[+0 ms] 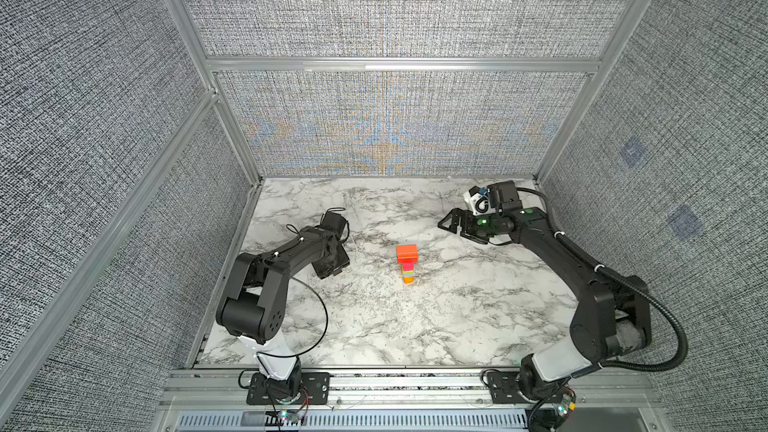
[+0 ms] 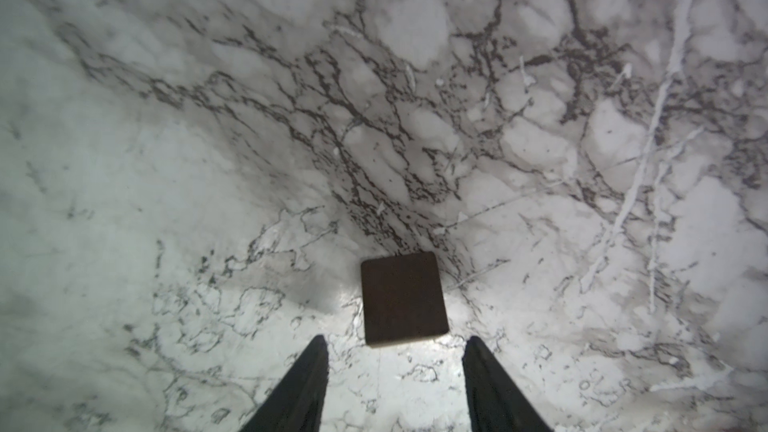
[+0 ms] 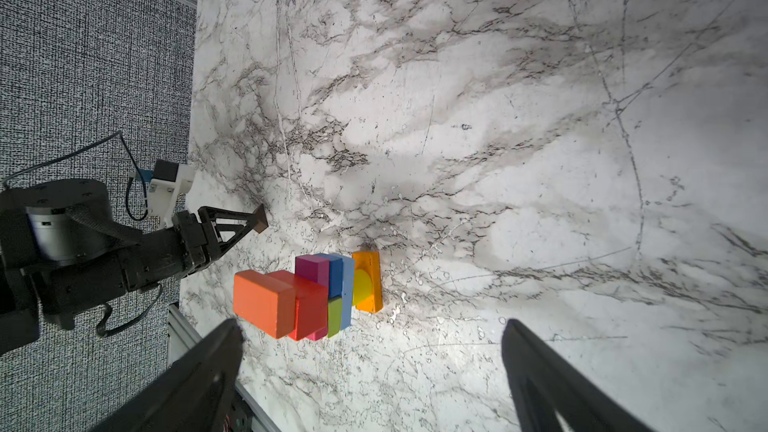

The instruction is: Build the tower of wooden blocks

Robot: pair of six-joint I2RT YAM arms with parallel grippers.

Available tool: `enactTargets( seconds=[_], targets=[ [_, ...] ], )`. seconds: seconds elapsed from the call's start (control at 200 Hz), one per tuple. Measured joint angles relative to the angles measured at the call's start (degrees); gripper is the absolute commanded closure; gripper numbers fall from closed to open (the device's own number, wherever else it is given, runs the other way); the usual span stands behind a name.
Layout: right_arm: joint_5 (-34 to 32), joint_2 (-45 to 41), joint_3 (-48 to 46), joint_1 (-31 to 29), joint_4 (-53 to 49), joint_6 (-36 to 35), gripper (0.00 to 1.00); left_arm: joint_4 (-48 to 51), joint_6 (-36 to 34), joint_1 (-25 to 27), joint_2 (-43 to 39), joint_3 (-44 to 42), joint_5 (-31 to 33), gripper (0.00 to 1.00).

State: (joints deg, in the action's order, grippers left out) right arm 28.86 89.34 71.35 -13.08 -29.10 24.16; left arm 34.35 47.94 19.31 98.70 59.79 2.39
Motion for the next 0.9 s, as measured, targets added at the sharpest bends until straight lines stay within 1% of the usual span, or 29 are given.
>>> enactTargets(
  seconds=[0.245,0.565,0.775,0.9],
  targets=[
    [0.4,1.3,-0.1,0.0,0.7,0.2,0.01,-1.4,-1.0,-1.1,1.6,0.7,-0.9,0.57],
    [0.6,1.5,-0.1,0.0,0.9,0.2,0.01,-1.8,-1.4,-1.4,3.2,2.0,-1.6,0.66],
    [0.6,1.5,-0.1,0.0,0.9,0.2,0.01,-1.0,-2.3,-1.5,3.3,3.7,-2.4,0.69],
    [0.6,1.5,-0.1,0.0,0.9,0.2,0.01,1.6,-3.7,-1.4,1.9,6.0,-2.9,0.69]
  ],
)
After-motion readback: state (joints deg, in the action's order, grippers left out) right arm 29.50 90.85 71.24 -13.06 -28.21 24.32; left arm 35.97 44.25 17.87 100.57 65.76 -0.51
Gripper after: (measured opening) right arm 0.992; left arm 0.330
